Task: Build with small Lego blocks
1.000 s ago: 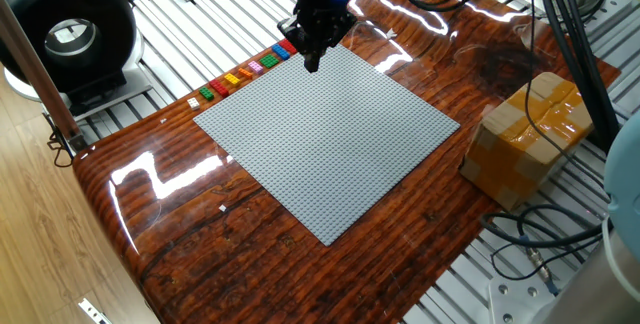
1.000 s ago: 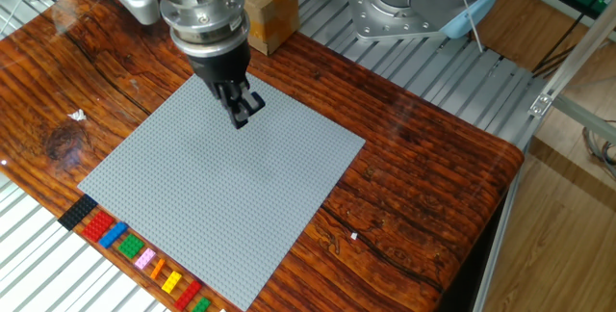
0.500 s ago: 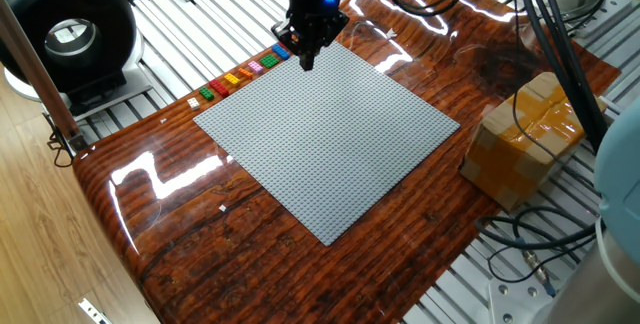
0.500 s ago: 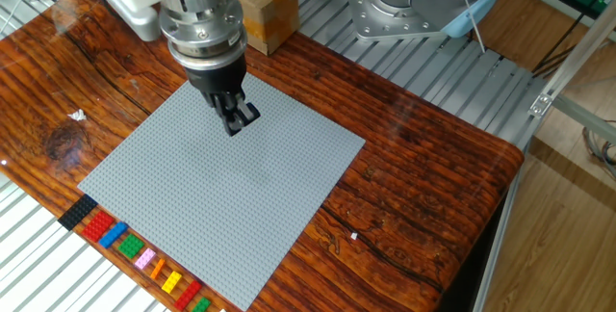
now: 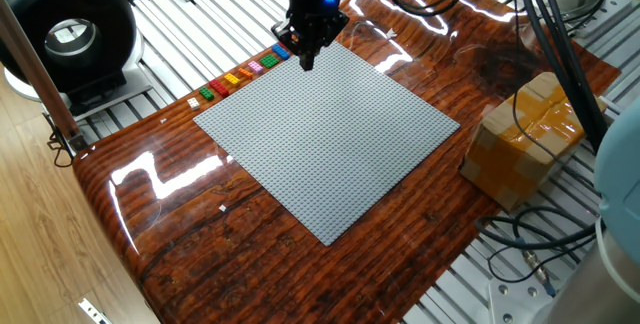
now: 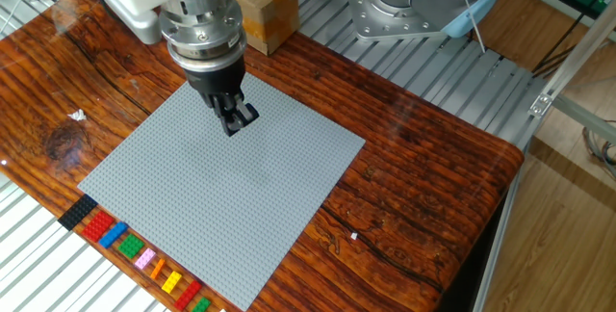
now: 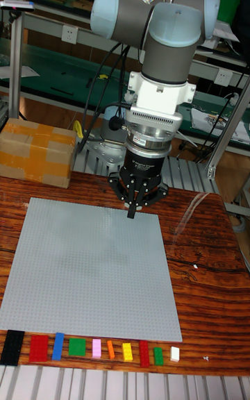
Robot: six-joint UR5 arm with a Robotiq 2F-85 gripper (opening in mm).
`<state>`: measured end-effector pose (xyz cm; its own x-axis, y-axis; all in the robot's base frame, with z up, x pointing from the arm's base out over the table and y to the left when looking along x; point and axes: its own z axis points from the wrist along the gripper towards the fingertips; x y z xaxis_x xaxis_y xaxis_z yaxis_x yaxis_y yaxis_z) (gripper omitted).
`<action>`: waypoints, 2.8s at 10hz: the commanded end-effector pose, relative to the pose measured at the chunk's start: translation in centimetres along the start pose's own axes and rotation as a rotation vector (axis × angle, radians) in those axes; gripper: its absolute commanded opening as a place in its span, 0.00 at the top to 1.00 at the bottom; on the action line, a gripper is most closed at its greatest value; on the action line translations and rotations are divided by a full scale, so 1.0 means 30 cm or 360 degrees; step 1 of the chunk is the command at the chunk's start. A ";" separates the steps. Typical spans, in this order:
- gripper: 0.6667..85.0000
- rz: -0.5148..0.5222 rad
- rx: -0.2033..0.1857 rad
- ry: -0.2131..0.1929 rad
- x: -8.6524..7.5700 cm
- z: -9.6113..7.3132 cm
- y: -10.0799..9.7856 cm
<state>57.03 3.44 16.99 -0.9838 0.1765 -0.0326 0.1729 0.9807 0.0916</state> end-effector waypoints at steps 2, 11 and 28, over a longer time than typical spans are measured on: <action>1.00 0.0028 -0.0083 -0.0028 -0.011 0.002 0.035; 1.00 0.0202 -0.0065 -0.0203 -0.108 -0.005 0.018; 1.00 0.0071 -0.0099 -0.0071 -0.225 -0.017 -0.004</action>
<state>62.97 2.14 17.57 -0.9841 0.1664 -0.0629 0.1557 0.9767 0.1478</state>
